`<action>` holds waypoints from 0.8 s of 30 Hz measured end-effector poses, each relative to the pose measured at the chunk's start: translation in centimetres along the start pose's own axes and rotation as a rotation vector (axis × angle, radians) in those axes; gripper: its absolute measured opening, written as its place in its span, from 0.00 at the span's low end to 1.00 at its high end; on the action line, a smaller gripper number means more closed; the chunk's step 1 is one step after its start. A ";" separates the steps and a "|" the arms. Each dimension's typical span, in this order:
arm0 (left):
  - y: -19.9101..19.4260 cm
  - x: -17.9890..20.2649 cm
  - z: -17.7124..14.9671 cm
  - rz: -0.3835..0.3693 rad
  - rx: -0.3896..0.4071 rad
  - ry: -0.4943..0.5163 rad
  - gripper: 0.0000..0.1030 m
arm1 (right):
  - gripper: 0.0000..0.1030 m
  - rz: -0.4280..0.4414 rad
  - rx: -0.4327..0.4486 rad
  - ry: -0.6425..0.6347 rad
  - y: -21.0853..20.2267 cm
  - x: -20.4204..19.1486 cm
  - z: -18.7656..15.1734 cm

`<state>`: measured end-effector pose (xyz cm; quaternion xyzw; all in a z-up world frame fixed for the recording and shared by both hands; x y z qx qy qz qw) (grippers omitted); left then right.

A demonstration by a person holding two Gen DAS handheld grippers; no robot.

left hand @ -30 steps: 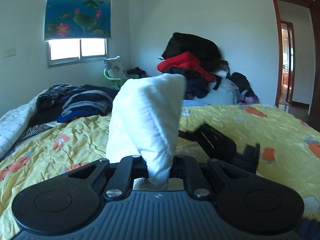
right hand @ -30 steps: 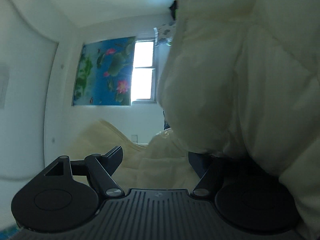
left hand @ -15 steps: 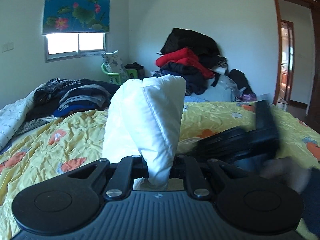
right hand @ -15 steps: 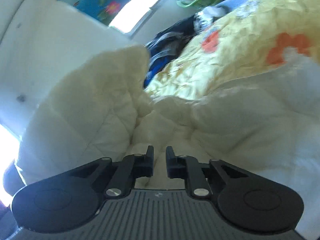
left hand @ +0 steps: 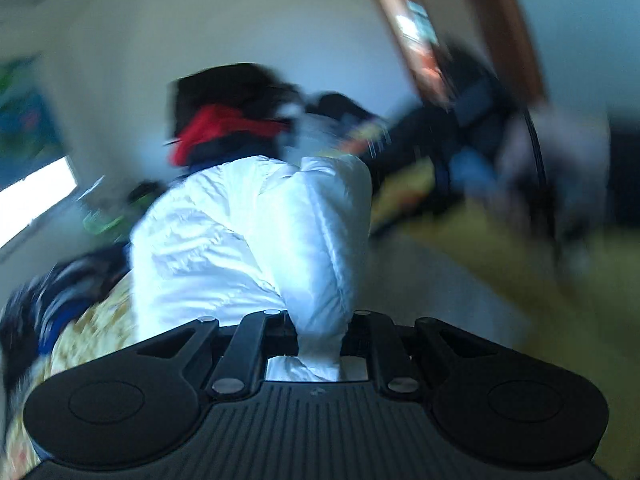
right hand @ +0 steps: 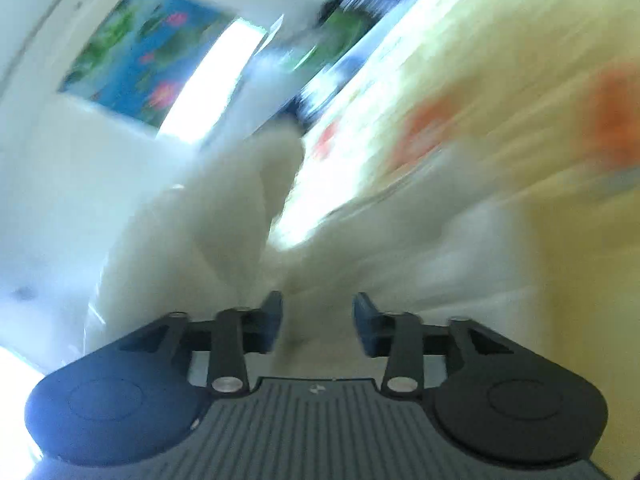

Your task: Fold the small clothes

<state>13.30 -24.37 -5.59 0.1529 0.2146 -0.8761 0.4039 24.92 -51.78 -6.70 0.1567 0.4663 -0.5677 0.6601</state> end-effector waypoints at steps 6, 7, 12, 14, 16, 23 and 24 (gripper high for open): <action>1.3 5.9 -3.5 -0.119 -0.020 0.220 0.12 | 0.43 -0.077 0.176 -0.050 -5.5 0.4 2.0; 1.4 5.8 -3.5 -0.120 -0.027 0.203 0.12 | 0.45 -0.044 0.178 -0.112 -5.4 -1.4 1.8; 1.5 5.9 -3.3 -0.115 -0.033 0.196 0.12 | 0.89 0.229 0.091 -0.352 -1.8 -11.1 0.5; 1.5 6.2 -3.3 -0.110 -0.029 0.203 0.12 | 0.90 0.251 0.038 -0.377 1.0 -12.7 0.7; 1.6 6.4 -3.3 -0.104 -0.025 0.197 0.12 | 0.85 0.175 -0.022 -0.342 4.8 -12.3 0.9; 1.4 6.4 -3.6 -0.119 -0.008 0.127 0.12 | 0.95 -0.101 -0.080 -0.578 10.3 -8.1 -3.3; 1.4 6.4 -3.8 -0.121 -0.001 0.124 0.12 | 0.95 -0.094 -0.078 -0.553 9.9 -7.4 -3.3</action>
Point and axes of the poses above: each gripper's, at about its wrist camera, not at the fingertips, and y roughly the way its jaws point, x to its right, z to its top, the point moved 1 cm from there along y, roughly the way its jaws point, and after that the axes turned 14 degrees about x, right-handed, at the moved point
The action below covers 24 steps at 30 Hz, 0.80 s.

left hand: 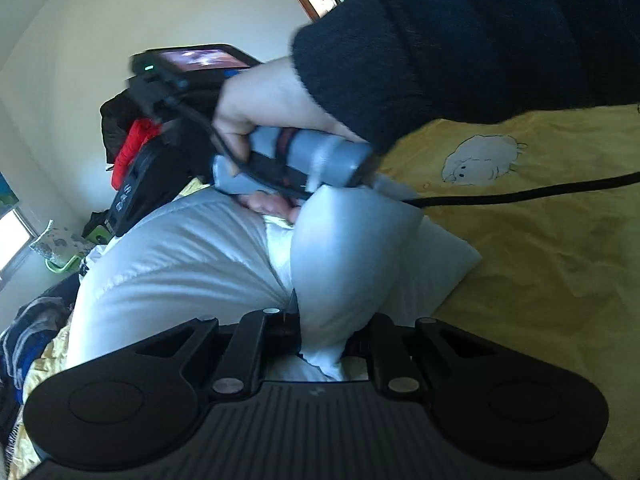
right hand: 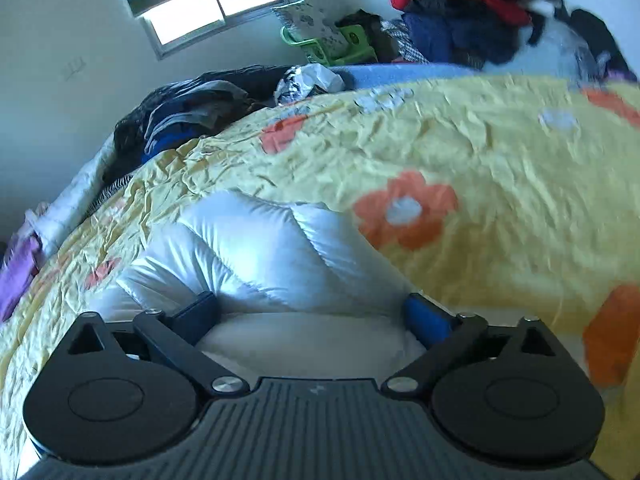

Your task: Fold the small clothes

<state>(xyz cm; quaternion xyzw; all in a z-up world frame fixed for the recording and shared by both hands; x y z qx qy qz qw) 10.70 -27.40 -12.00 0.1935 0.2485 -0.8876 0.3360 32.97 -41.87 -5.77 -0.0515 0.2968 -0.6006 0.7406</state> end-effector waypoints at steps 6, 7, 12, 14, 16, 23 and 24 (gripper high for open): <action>0.5 -1.4 -0.9 0.001 0.024 -0.071 0.12 | 0.95 -0.032 0.033 -0.082 0.2 -1.0 -3.0; 0.6 -1.7 -1.0 -0.001 0.031 -0.083 0.12 | 0.95 -0.036 0.033 -0.089 0.1 -1.0 -3.1; -0.1 -2.6 -1.6 -0.006 0.074 -0.092 0.15 | 0.96 -0.042 0.039 -0.117 0.1 -1.2 -3.3; -1.1 -2.8 -1.3 -0.020 0.079 -0.059 0.15 | 0.94 -0.026 0.049 -0.072 -0.9 -0.7 -2.7; -2.5 -3.4 -0.8 -0.035 0.093 -0.068 0.17 | 0.87 -0.039 0.086 0.057 -3.6 0.2 -1.6; -9.5 -8.8 0.3 0.037 0.257 -0.198 0.88 | 1.00 0.155 0.348 0.405 -16.5 -1.5 0.3; -10.0 -9.9 0.5 0.066 0.282 -0.205 0.88 | 0.99 0.207 0.362 0.433 -17.3 -2.4 0.0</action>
Point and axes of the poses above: each gripper's, at about its wrist camera, not at the fingertips, and y roughly the way its jaws point, x to its right, z to its top, the point moved 1 cm from there along y, roughly the way its jaws point, and after that the axes turned 14 degrees about x, right-handed, at the moved point
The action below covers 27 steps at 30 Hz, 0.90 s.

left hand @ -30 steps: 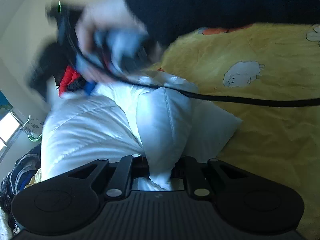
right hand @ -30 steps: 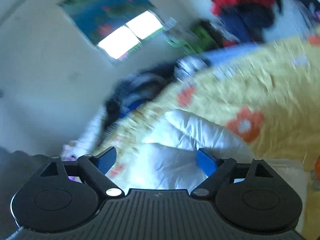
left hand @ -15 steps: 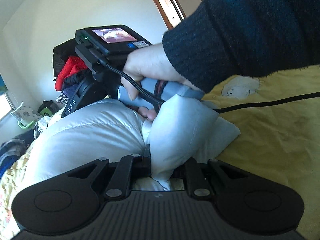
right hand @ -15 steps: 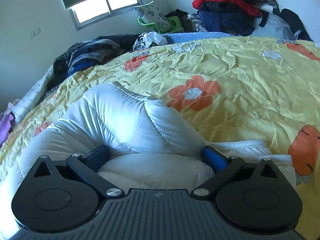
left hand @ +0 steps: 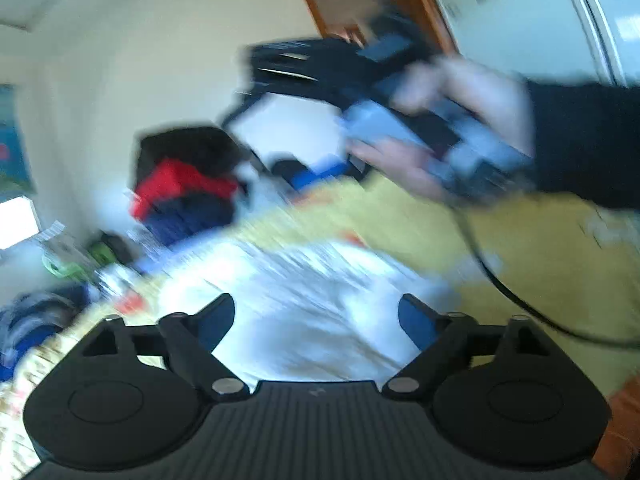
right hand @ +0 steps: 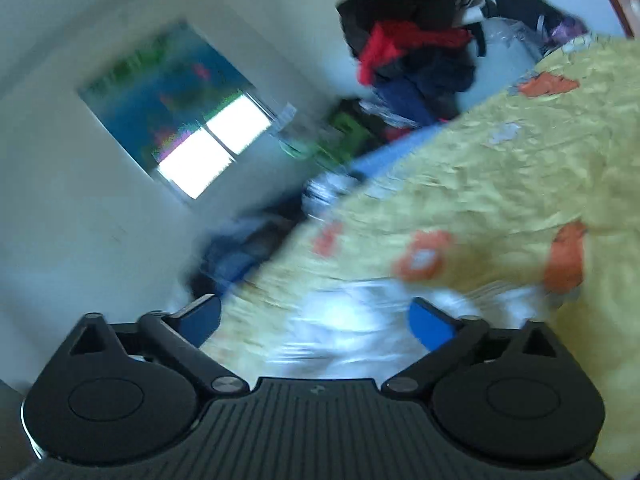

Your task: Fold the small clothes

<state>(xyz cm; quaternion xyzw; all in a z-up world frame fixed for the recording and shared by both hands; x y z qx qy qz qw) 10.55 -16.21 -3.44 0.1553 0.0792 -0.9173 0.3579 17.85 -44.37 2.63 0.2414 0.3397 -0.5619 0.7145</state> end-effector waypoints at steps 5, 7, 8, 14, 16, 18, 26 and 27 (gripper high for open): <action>3.6 -3.9 0.2 0.085 0.014 0.025 0.87 | 0.99 0.073 -0.025 0.035 0.8 -2.0 -3.5; 6.8 -4.0 -0.7 0.048 -0.057 0.036 0.87 | 1.00 -0.051 -0.040 0.010 2.6 0.0 -5.1; 8.4 -4.3 -1.2 0.031 -0.111 0.029 0.87 | 0.99 -0.145 -0.061 -0.023 3.6 1.2 -5.8; 13.1 -3.8 -3.9 -0.035 -0.214 -0.014 0.88 | 0.93 -0.296 -0.085 -0.368 5.9 4.3 -8.3; 13.6 -3.5 -4.5 -0.036 -0.230 -0.036 0.88 | 0.97 -0.294 -0.081 -0.400 6.1 5.0 -8.9; 14.2 -3.9 -5.3 -0.037 -0.234 -0.069 0.88 | 0.97 -0.287 -0.088 -0.416 6.5 5.6 -9.2; 14.0 -3.8 -7.3 -0.039 -0.198 -0.119 0.88 | 0.97 -0.239 -0.116 -0.375 7.7 7.6 -9.1; 13.9 -3.7 -7.4 -0.034 -0.192 -0.116 0.89 | 0.97 -0.242 -0.119 -0.381 7.7 7.5 -9.2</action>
Point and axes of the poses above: each gripper's, at about its wrist camera, not at the fingertips, and y roughly the way its jaws point, x to its right, z to its top, the point moved 1 cm from there along y, roughly the way its jaws point, and after that the axes turned 14 degrees about x, right-handed, at the moved point
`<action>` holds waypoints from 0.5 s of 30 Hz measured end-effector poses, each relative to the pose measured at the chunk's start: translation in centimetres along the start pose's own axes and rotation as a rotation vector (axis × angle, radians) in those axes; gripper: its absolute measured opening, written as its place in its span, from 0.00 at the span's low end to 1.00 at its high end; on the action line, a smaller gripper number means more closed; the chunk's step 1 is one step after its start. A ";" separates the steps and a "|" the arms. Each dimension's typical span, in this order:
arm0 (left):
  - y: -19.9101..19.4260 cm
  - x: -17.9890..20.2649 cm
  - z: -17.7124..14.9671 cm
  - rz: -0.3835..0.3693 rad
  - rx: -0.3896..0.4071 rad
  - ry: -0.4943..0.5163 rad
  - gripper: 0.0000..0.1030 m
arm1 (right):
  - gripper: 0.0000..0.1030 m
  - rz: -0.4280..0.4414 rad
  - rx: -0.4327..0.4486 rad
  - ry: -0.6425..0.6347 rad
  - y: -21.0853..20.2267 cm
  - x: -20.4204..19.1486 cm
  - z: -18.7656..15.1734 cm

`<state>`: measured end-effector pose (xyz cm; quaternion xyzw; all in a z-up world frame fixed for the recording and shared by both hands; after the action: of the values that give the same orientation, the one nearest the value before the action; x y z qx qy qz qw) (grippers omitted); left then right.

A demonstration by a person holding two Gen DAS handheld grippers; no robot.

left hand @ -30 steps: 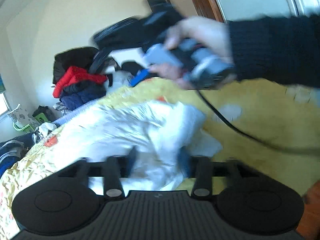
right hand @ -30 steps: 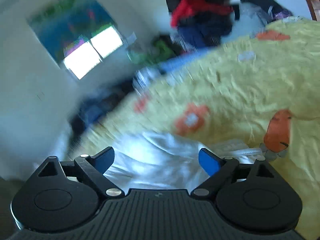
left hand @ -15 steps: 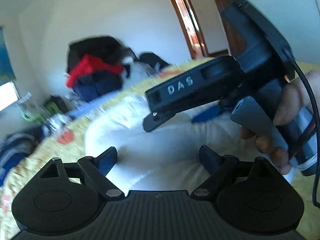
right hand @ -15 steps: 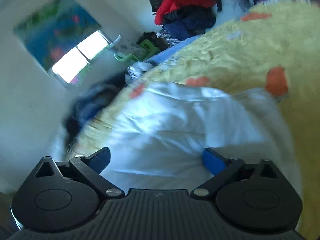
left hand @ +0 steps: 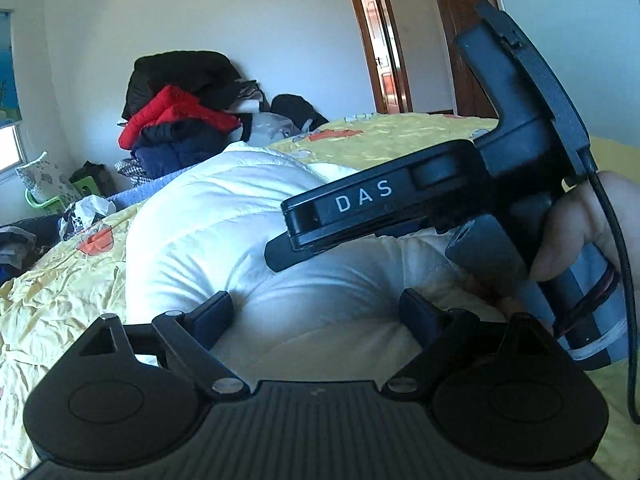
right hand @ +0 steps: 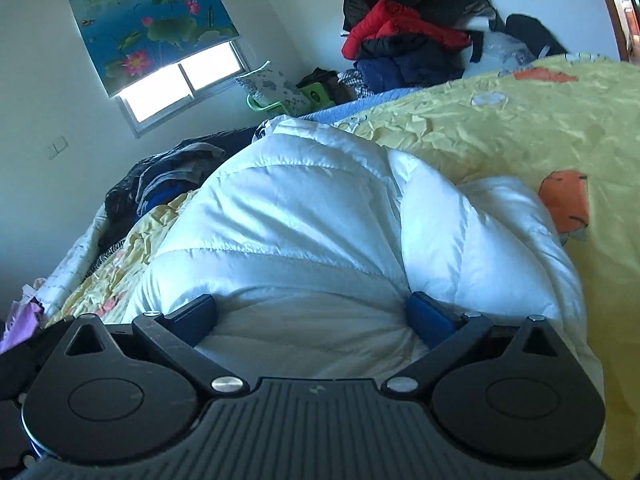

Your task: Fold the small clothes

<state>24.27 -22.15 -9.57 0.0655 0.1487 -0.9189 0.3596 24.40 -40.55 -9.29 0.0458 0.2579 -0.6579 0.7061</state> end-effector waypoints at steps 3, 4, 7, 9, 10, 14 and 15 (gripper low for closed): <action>-1.2 0.1 0.8 0.018 0.009 0.003 0.89 | 0.97 -0.005 -0.024 -0.007 -0.4 -0.6 0.5; -2.1 -0.2 1.3 0.023 0.013 -0.027 0.89 | 0.95 -0.004 -0.039 0.031 -1.1 -0.4 1.2; -5.5 -3.6 2.7 0.026 0.077 -0.194 0.91 | 1.00 0.048 -0.007 0.267 -4.8 2.0 3.9; -6.2 -6.8 2.7 0.031 0.065 -0.348 0.97 | 1.00 0.065 0.031 0.387 -7.1 4.6 5.1; -5.7 -8.7 2.2 0.035 0.026 -0.450 0.97 | 1.00 0.037 0.026 0.426 -7.8 6.1 5.4; -2.5 -13.9 -0.8 0.083 -0.162 -0.814 0.97 | 0.94 -0.080 -0.110 0.533 -7.2 11.1 5.1; -1.9 -14.4 -1.4 0.067 -0.189 -0.875 0.97 | 0.92 -0.066 -0.155 0.560 -6.5 11.8 4.7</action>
<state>33.55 -11.17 -7.16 -0.3575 0.0639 -0.8303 0.4228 19.63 -54.04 -8.43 0.1630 0.4936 -0.6206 0.5870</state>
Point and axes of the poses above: each gripper's, at about its wrist camera, not at the fingertips, and y roughly the way its jaws point, x to its right, z to its top, the point moved 1 cm from there along y, roughly the way its jaws point, and after that the axes turned 14 degrees about x, right-handed, at the moved point
